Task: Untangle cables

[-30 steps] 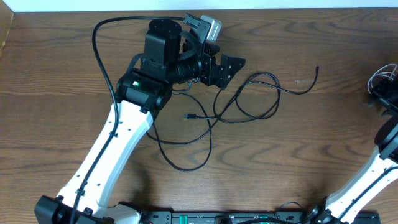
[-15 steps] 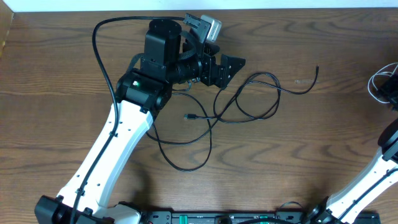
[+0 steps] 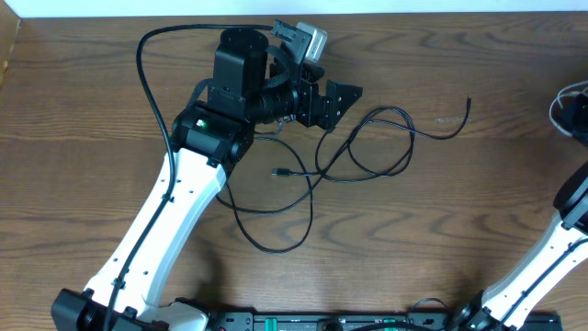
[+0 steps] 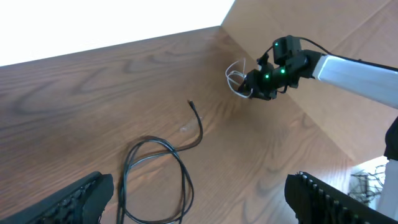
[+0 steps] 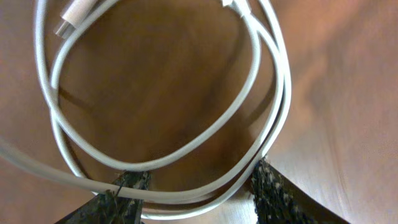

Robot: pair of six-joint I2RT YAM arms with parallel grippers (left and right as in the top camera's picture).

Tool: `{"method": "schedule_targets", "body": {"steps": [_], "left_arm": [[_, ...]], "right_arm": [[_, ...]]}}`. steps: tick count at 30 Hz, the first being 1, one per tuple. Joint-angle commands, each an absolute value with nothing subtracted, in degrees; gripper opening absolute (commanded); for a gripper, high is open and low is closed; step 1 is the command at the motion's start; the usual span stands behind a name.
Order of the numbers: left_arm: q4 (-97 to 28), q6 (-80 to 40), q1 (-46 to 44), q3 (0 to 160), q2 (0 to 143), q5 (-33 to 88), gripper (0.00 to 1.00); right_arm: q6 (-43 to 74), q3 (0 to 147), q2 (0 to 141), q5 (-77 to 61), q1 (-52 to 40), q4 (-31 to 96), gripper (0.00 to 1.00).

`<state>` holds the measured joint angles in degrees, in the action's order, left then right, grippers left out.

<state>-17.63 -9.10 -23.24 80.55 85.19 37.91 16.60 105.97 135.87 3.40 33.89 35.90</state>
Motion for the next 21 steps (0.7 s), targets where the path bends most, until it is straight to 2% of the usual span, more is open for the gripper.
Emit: {"method": "schedule_targets", "body": {"steps": [1,9,15,21], "left_arm": [[-17.58,-8.80,-22.90,81.43,85.38,35.24,0.93],[-17.56,-8.80,-22.90,81.43,85.41,31.35,0.93],[-17.56,-8.80,-22.90,81.43,85.45,30.30,0.93],[-17.54,-8.80,-22.90,81.43,85.52,29.19,0.93]], "right_arm": [[19.99,104.71,142.15,-1.96,33.17,30.63,0.52],[26.20,104.73,149.10,-4.47,28.93,9.13,0.50],[26.33,104.73,152.03,-3.42,24.60,-4.64,0.49],[25.15,104.75,151.72,-3.14,22.13,-7.01,0.56]]}}
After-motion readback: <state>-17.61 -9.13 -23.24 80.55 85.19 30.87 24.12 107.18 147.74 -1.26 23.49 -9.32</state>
